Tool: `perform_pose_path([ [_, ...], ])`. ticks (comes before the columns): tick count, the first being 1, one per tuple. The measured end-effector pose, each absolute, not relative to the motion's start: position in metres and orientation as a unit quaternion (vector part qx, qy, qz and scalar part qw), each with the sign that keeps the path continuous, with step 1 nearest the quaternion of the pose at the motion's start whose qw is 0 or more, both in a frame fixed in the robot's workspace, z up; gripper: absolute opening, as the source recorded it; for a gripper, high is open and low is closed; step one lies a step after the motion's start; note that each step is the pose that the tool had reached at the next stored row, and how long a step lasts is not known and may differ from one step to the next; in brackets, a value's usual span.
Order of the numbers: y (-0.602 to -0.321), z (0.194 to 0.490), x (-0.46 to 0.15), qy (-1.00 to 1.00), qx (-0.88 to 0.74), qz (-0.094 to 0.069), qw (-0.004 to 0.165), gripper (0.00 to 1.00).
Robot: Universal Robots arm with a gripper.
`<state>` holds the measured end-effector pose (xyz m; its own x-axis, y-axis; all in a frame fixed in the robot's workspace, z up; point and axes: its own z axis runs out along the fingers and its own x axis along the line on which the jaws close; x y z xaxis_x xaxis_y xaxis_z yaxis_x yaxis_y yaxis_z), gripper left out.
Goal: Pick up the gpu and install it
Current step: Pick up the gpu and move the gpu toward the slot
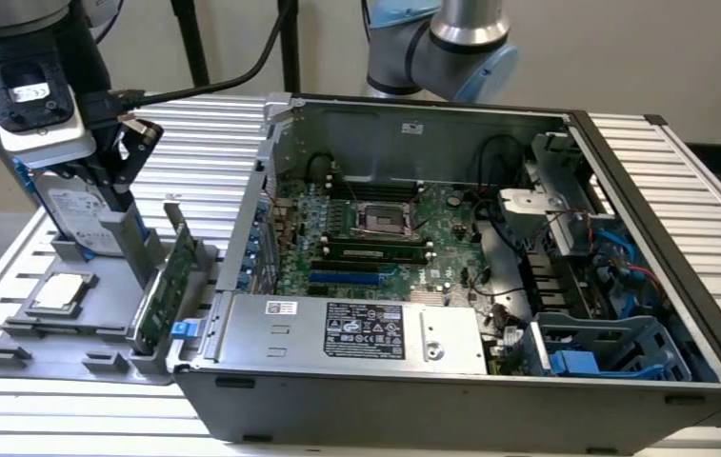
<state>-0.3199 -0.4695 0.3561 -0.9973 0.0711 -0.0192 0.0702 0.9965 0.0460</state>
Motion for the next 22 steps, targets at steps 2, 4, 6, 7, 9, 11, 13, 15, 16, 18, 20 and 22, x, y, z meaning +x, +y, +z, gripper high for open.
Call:
perform_pose_path([
  [2,-0.469,0.356,-0.320,0.999,0.035,0.023,0.010,0.11],
  [4,-0.469,0.356,-0.320,0.999,0.035,0.023,0.010,0.11],
  [6,-0.469,0.356,-0.320,0.999,0.035,0.023,0.010,0.11],
  [7,-0.469,0.356,-0.320,0.999,0.035,0.023,0.010,0.12],
  [9,-0.469,0.356,-0.320,0.999,0.035,0.023,0.010,0.18],
  [11,-0.469,0.356,-0.320,0.999,0.035,0.023,0.010,0.30],
  [13,-0.469,0.356,-0.320,0.999,0.035,0.023,0.010,0.36],
  [15,-0.469,0.356,-0.320,0.999,0.035,0.023,0.010,0.42],
  [16,-0.469,0.355,-0.320,0.999,0.035,0.022,0.011,0.48],
  [18,-0.470,0.352,-0.320,0.999,0.035,0.022,0.010,0.48],
  [20,-0.470,0.348,-0.321,0.999,0.035,0.022,0.010,0.48],
  [22,-0.470,0.345,-0.321,0.999,0.035,0.022,0.010,0.48],
])
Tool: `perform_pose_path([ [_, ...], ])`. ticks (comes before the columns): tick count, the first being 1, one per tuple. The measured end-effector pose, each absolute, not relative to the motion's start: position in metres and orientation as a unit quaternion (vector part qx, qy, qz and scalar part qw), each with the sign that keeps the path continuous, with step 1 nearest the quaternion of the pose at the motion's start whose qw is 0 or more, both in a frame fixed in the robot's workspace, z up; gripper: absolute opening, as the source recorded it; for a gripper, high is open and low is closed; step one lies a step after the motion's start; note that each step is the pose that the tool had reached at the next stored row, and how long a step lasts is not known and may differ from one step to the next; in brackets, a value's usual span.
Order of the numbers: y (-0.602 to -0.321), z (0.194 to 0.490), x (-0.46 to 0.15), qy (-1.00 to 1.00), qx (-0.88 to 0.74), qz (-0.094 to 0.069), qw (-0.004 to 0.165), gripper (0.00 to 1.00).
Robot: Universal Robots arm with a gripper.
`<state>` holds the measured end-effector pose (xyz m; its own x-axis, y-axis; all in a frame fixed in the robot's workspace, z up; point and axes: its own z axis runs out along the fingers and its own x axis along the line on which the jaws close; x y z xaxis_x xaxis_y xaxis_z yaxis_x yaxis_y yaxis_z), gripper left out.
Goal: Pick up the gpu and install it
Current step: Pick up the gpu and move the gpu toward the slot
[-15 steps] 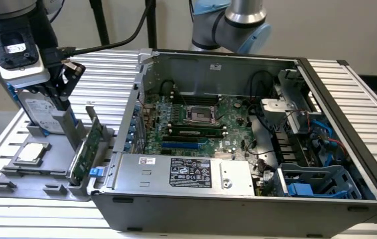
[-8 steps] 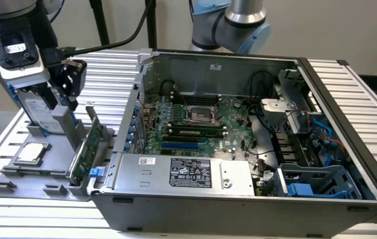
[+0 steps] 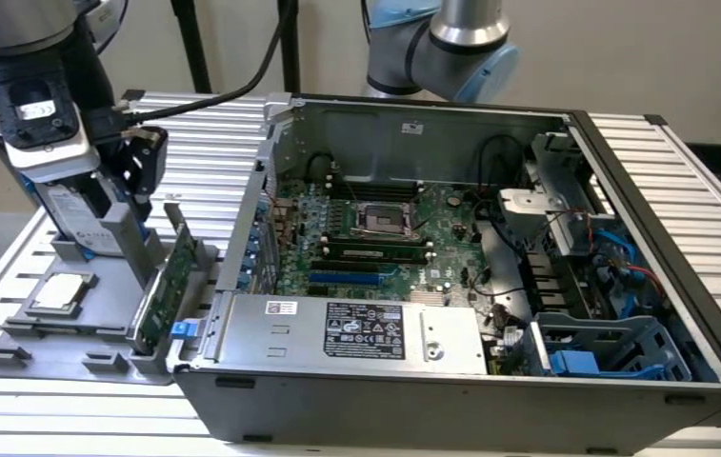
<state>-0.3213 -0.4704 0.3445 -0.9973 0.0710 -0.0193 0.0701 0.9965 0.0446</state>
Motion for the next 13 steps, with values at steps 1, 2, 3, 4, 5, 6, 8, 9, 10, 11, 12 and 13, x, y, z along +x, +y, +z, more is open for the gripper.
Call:
perform_pose_path([
  [1,-0.471,0.343,-0.322,0.999,0.035,0.022,0.010,0.48],
  [2,-0.471,0.341,-0.322,0.999,0.035,0.022,0.010,0.48],
  [3,-0.471,0.339,-0.322,0.999,0.035,0.022,0.010,0.48],
  [4,-0.471,0.337,-0.322,0.999,0.035,0.022,0.010,0.48],
  [5,-0.471,0.336,-0.322,0.999,0.035,0.022,0.010,0.48],
  [6,-0.471,0.334,-0.322,0.999,0.035,0.022,0.010,0.48],
  [8,-0.472,0.330,-0.322,0.999,0.035,0.022,0.010,0.48],
  [9,-0.472,0.328,-0.322,0.999,0.035,0.022,0.010,0.48],
  [10,-0.472,0.326,-0.322,0.999,0.035,0.022,0.010,0.48],
  [11,-0.472,0.325,-0.322,0.999,0.035,0.022,0.010,0.48],
  [12,-0.472,0.323,-0.322,0.999,0.035,0.022,0.010,0.48],
  [13,-0.472,0.321,-0.322,0.999,0.035,0.022,0.010,0.48],
])
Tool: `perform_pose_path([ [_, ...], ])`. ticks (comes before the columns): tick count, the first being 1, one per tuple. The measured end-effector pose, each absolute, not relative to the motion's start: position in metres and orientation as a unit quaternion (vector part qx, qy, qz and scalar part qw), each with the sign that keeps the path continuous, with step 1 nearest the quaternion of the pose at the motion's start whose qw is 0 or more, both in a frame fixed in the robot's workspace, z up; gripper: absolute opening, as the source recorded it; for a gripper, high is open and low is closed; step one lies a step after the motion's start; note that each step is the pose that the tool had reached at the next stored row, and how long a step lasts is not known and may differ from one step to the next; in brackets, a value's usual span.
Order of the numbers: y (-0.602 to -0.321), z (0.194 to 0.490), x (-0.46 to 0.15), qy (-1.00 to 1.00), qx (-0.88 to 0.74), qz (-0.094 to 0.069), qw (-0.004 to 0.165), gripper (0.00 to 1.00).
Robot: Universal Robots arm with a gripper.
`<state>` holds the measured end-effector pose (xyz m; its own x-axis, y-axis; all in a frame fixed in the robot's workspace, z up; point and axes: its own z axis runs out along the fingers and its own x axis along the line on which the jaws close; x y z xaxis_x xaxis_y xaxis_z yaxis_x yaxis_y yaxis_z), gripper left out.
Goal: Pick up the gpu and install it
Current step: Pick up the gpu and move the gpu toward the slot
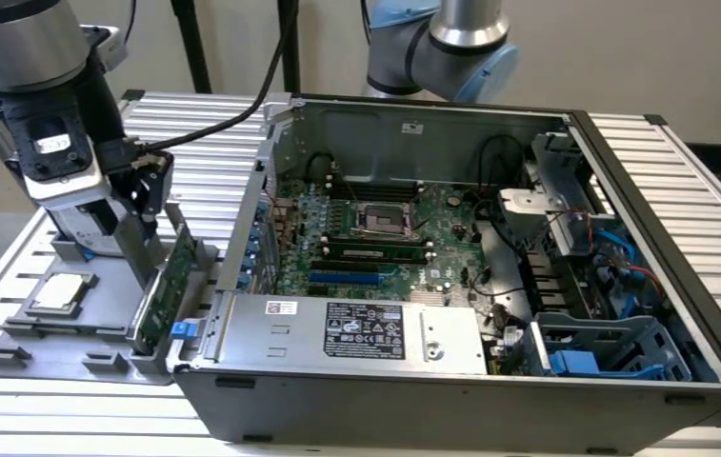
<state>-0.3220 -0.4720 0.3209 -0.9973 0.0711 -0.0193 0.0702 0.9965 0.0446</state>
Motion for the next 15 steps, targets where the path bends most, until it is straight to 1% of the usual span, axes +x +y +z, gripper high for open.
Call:
perform_pose_path([
  [15,-0.477,0.294,-0.322,0.999,0.039,0.022,0.011,0.48],
])
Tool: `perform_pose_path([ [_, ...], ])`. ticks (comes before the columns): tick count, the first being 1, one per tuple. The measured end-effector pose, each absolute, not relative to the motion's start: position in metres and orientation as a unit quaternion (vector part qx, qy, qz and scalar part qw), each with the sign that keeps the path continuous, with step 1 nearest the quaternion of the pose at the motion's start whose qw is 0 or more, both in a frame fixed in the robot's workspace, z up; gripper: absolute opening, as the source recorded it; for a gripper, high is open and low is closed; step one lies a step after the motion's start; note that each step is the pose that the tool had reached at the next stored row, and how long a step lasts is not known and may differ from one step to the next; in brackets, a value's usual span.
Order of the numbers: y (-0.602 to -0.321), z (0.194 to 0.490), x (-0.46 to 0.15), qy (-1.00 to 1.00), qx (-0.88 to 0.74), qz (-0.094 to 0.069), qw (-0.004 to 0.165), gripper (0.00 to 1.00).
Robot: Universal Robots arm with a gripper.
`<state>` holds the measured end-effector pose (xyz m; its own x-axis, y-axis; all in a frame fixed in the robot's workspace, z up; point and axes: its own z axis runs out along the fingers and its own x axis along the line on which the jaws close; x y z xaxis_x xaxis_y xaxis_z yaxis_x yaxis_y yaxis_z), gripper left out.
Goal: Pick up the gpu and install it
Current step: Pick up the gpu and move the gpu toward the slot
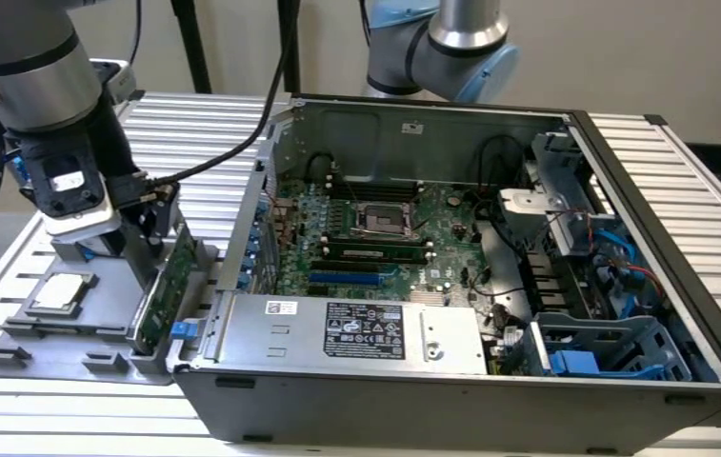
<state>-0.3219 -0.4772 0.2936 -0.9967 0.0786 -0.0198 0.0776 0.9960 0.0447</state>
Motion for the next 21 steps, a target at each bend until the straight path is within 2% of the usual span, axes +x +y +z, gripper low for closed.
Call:
perform_pose_path([
  [10,-0.481,0.275,-0.322,0.998,0.062,0.022,0.018,0.48],
  [21,-0.482,0.255,-0.320,0.997,0.066,0.021,0.018,0.48],
])
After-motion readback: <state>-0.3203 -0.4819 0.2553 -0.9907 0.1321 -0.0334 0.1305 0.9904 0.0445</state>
